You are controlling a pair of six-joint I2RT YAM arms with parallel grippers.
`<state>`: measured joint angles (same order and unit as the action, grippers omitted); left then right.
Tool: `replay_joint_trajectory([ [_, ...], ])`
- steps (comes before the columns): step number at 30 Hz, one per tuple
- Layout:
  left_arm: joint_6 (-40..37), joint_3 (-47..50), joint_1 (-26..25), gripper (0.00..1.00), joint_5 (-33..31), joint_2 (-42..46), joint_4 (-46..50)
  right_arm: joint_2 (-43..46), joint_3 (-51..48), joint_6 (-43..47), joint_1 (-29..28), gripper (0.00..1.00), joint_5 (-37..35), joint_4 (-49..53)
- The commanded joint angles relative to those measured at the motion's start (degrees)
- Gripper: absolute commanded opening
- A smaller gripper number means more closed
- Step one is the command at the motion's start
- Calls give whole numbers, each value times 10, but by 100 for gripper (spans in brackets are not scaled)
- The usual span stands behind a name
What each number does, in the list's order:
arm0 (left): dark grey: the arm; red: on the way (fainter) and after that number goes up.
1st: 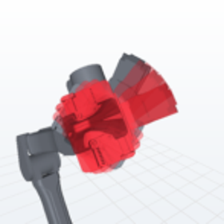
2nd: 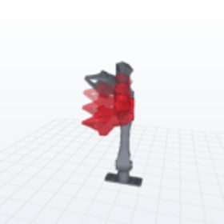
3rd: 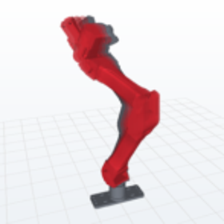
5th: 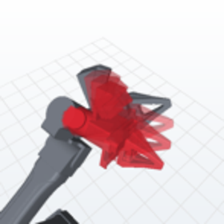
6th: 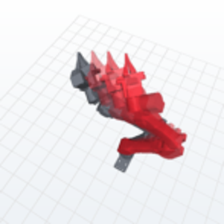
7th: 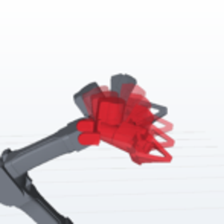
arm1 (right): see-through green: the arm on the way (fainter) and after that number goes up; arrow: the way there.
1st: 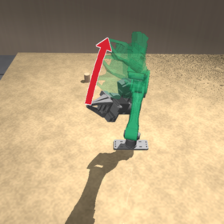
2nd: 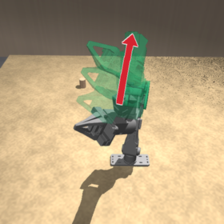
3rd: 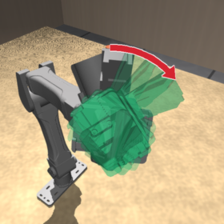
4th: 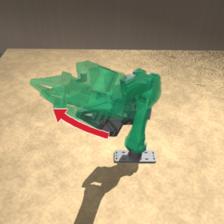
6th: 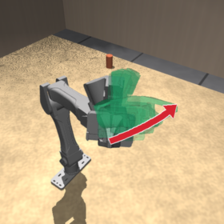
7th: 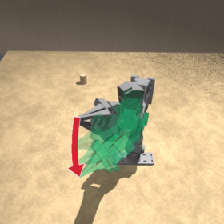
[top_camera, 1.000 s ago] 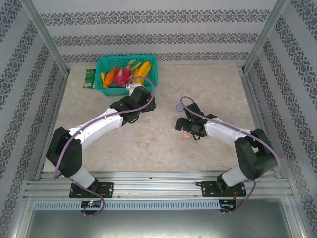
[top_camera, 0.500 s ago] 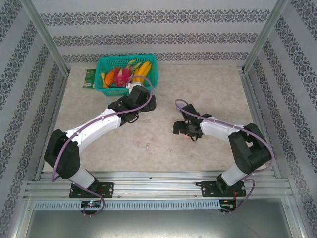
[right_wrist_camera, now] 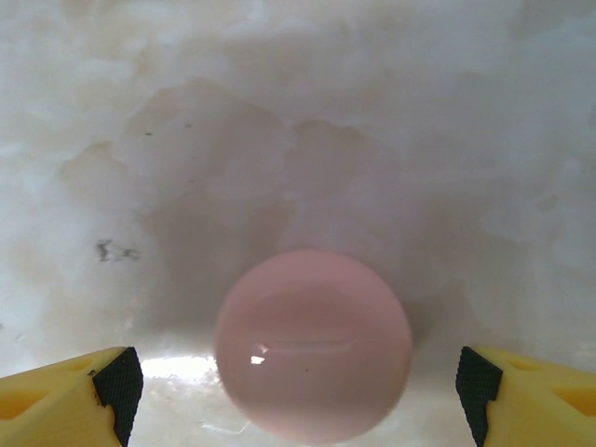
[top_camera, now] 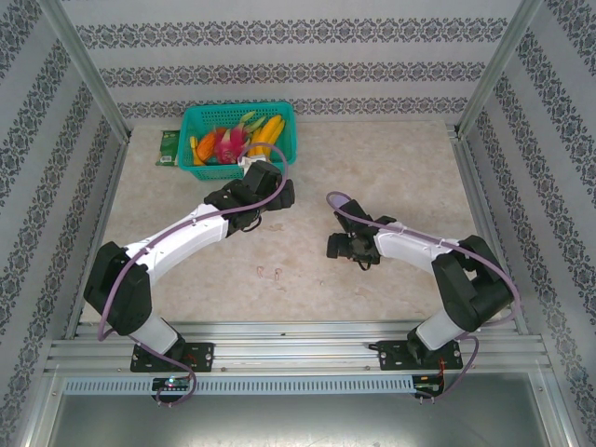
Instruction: Insert the wireless bluetooth earbuds into the charging case
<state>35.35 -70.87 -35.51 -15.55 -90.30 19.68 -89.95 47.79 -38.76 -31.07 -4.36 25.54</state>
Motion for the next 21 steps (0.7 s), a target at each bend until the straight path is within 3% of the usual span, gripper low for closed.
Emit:
replay_joint_trajectory([
  [1,9,7,4,100,3,-7,-14,-21,20,-25,-12,89,-40,32],
  [21,9,31,4,100,17,-11,-29,-73,49,-49,-15,76,-70,31],
])
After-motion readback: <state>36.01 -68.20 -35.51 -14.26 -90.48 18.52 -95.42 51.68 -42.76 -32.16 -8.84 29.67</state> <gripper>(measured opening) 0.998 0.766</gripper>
